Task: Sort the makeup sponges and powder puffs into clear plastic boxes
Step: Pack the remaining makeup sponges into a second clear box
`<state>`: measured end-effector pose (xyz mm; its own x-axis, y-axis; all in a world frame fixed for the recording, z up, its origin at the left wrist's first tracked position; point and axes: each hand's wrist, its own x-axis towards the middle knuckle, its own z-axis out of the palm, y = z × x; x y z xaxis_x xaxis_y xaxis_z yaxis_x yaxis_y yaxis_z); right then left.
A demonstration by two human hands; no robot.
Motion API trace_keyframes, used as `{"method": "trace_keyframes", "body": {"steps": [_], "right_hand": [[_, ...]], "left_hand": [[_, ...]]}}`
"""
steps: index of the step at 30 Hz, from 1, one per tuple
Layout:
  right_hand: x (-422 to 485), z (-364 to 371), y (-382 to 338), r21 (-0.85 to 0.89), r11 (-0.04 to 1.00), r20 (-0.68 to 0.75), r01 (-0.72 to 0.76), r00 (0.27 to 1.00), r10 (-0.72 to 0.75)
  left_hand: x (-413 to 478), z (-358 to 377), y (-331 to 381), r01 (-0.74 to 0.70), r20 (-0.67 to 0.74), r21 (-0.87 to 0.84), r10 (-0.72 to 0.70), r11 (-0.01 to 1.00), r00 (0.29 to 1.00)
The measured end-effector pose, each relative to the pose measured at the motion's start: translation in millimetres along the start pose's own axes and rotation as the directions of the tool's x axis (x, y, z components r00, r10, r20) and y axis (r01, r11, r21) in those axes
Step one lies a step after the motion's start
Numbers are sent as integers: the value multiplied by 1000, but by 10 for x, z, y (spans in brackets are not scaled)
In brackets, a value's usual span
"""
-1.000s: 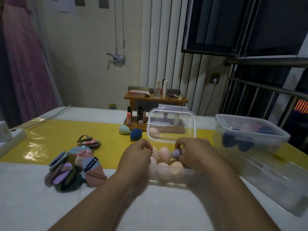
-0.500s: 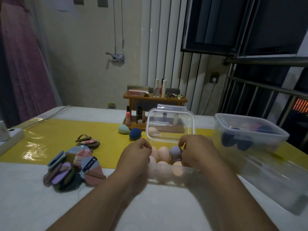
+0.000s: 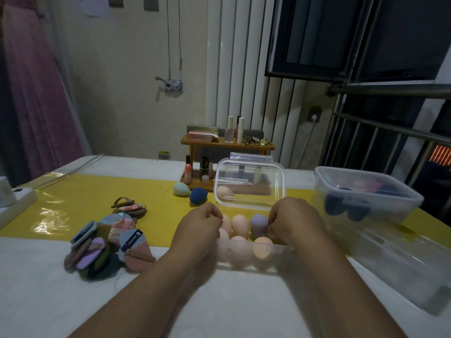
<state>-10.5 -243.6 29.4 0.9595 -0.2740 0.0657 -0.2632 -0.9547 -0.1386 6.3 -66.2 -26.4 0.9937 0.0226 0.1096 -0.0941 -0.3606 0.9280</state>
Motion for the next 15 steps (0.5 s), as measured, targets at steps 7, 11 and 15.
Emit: {"method": "trace_keyframes", "body": {"steps": [7,11,15], "right_hand": [[-83,-57,58,76,996,-34,46,998,-43],[-145,-124,20,135,979,-136,152,982,-134],[-72,37,-59,72,969,-106,236,968,-228]], "left_hand": [[-11,2,-4,1,-4,-5,-1,1000,1000],[-22,51,4,-28,-7,-8,28,1000,1000],[19,98,16,-54,7,4,54,999,999]]}}
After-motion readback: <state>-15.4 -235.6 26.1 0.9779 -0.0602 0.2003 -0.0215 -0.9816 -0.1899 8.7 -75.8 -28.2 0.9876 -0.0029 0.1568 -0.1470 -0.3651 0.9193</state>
